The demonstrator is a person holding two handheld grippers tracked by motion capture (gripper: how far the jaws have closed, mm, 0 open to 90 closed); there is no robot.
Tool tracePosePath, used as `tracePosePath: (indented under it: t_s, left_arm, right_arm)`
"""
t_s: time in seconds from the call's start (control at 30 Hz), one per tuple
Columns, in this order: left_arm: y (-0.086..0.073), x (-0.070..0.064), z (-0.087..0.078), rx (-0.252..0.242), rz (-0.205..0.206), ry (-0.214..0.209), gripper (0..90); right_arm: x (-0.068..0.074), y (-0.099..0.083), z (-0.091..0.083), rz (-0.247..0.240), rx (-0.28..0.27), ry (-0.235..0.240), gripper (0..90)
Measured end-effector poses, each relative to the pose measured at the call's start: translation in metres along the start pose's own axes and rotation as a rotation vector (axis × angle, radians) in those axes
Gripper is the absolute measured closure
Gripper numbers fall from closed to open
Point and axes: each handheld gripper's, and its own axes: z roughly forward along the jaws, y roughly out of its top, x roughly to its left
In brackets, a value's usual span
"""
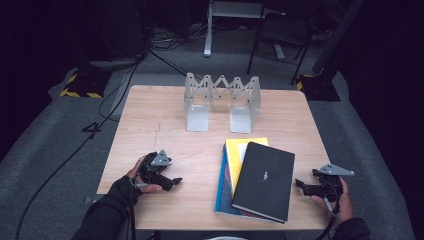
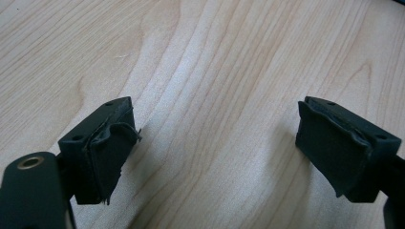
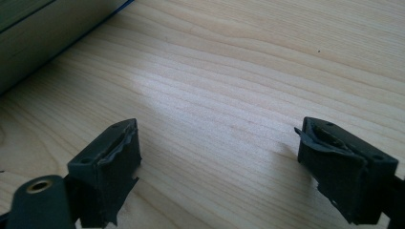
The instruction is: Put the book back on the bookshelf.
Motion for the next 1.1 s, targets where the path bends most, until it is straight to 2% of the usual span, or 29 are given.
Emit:
tracePosePath:
  t_s: [0.43,0.57,0.6,0.67,0.7,0.73,0.8,0.9,1.1]
  left_arm:
    - [0.0,-0.001,0.0,0.001,-0.002,0.005,13.5]
    - [0.004,-0.002,0.001,0.021,-0.008,0.012,13.3]
    - [0.005,-0.003,0.001,0.025,-0.008,0.013,13.4]
    - [0.007,-0.005,0.003,0.025,-0.007,0.008,14.9]
    - [0.007,-0.005,0.003,0.025,-0.007,0.008,15.9]
    - [0.008,-0.006,0.003,0.029,-0.007,0.006,15.9]
    - [0.01,-0.009,0.003,0.037,-0.007,0.007,16.7]
    - [0.014,-0.014,0.003,0.031,0.019,-0.002,21.5]
    - [0.018,-0.023,0.006,0.046,0.054,-0.011,21.0]
  right_arm:
    - [0.0,0.0,0.0,-0.002,0.0,0.0,15.1]
    - [0.006,0.005,-0.01,-0.055,0.031,-0.011,20.1]
    - [0.009,0.008,-0.016,-0.058,0.007,0.023,20.5]
    - [0.016,0.016,-0.028,-0.077,-0.031,0.055,20.9]
    - [0.016,0.016,-0.028,-0.077,-0.031,0.055,20.9]
    - [0.022,0.024,-0.038,-0.092,-0.064,0.071,21.3]
    - [0.029,0.03,-0.049,-0.104,-0.097,0.113,21.1]
    - [0.038,0.036,-0.063,-0.131,-0.127,0.12,21.0]
    - [0.044,0.042,-0.08,-0.11,-0.181,0.177,21.1]
